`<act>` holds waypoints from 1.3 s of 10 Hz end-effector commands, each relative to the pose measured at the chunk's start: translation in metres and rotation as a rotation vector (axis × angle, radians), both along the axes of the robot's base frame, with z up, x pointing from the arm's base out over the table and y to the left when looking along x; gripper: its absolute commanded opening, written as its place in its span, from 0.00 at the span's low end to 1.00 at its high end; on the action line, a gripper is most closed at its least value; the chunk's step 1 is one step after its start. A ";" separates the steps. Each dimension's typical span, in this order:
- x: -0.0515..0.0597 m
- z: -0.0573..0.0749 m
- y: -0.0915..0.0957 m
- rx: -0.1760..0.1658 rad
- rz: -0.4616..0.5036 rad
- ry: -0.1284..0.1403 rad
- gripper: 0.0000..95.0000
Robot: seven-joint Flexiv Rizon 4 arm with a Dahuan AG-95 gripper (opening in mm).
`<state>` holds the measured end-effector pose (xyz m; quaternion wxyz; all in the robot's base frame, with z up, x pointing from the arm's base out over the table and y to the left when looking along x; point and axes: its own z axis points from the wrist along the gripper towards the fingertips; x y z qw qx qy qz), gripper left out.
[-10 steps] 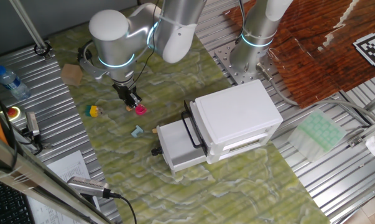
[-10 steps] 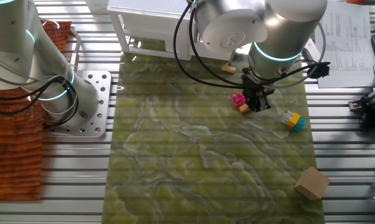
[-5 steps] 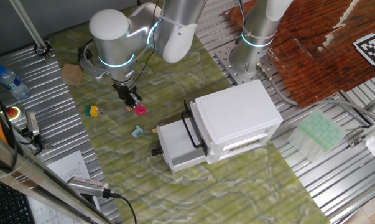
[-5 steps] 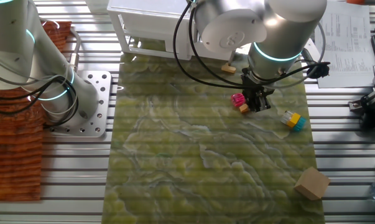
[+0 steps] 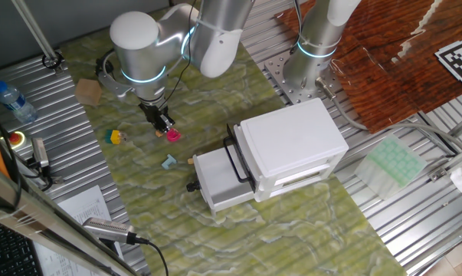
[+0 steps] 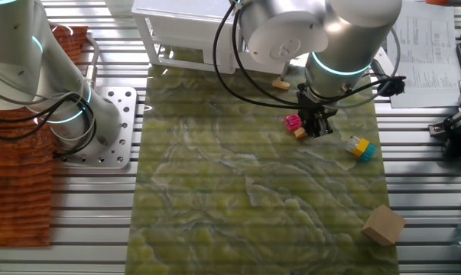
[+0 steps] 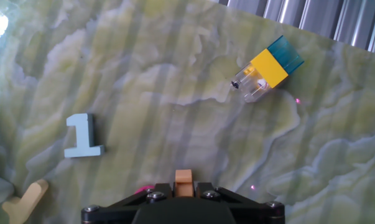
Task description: Put things in the drawer
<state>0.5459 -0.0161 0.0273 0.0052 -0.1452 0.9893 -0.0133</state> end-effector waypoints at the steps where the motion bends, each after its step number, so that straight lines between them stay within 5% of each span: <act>1: 0.000 0.000 0.000 -0.001 0.000 0.000 0.00; 7: 0.000 0.000 0.000 -0.001 0.000 0.000 0.00; 8: 0.004 0.124 0.011 0.017 -0.010 0.057 0.00; 13: 0.004 0.123 0.010 0.021 -0.011 0.053 0.00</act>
